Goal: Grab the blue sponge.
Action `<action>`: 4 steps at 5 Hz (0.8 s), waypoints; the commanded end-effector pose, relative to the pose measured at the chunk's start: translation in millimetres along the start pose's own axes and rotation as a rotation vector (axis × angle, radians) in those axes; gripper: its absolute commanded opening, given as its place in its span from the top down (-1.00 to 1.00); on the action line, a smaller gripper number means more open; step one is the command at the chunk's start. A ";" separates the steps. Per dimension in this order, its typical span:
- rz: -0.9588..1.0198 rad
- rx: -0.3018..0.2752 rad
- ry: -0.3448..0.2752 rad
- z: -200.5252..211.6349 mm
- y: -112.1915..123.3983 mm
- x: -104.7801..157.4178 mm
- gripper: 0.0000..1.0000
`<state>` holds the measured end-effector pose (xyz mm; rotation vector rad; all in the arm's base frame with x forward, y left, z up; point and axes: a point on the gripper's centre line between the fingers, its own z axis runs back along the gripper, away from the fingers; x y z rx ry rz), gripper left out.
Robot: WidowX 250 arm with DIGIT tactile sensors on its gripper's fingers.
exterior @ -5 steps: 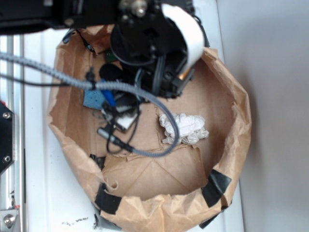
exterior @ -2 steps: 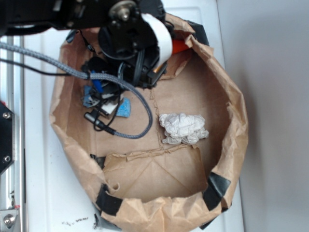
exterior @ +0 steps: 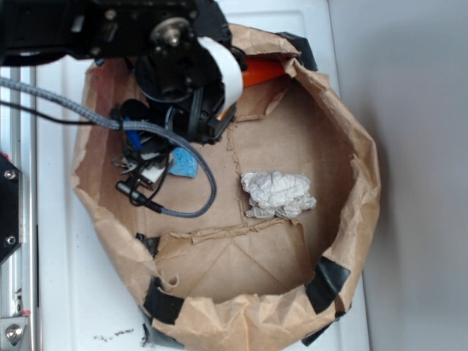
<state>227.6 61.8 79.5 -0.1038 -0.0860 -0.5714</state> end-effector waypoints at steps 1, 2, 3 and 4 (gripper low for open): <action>0.245 0.000 -0.009 -3.4 -16.0 9.2 -1.00; 0.265 0.037 -0.050 -27.3 -23.1 2.2 -1.00; 0.292 0.065 -0.090 -47.2 -21.4 3.2 -1.00; 0.298 0.045 -0.121 -45.1 -10.6 9.6 1.00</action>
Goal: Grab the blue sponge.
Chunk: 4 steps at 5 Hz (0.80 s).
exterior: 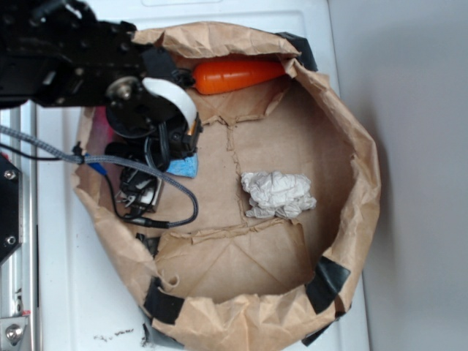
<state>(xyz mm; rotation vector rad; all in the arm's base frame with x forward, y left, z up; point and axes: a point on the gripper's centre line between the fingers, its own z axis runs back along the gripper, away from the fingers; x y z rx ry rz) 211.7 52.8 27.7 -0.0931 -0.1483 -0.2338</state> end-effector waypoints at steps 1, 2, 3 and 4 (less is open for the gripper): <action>-0.022 -0.037 -0.043 15.2 2.6 31.3 1.00; -0.022 -0.083 -0.047 39.5 9.1 41.2 1.00; -0.072 -0.108 -0.061 75.8 8.6 49.5 1.00; -0.119 -0.142 -0.070 115.6 9.9 54.4 1.00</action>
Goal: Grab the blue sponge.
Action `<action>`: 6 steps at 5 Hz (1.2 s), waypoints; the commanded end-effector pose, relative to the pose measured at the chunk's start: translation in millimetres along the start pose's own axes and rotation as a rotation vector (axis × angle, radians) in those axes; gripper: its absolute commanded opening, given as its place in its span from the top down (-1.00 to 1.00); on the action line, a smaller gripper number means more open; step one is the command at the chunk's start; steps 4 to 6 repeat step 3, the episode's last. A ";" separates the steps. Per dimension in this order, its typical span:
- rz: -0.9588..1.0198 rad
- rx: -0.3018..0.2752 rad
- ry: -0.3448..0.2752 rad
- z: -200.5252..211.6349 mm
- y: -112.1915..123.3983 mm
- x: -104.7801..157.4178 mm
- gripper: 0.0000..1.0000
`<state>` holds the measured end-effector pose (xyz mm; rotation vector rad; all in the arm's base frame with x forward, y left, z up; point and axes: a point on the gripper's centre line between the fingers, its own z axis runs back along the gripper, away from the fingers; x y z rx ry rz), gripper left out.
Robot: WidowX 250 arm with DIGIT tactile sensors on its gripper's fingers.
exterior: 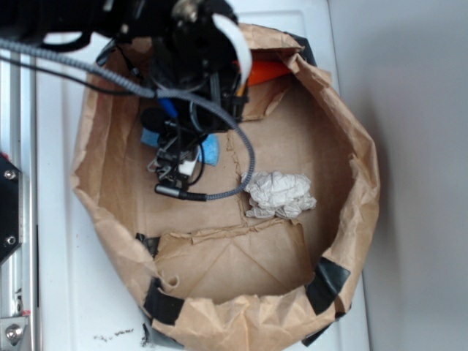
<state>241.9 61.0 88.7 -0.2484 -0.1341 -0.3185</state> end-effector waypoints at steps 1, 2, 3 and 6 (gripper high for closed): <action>-0.145 0.076 -0.052 76.4 -16.3 20.5 1.00; -0.188 0.068 -0.020 74.8 -17.5 20.8 1.00; -0.231 0.138 -0.036 63.6 -15.1 22.9 1.00; -0.231 0.138 -0.036 63.6 -15.1 22.9 1.00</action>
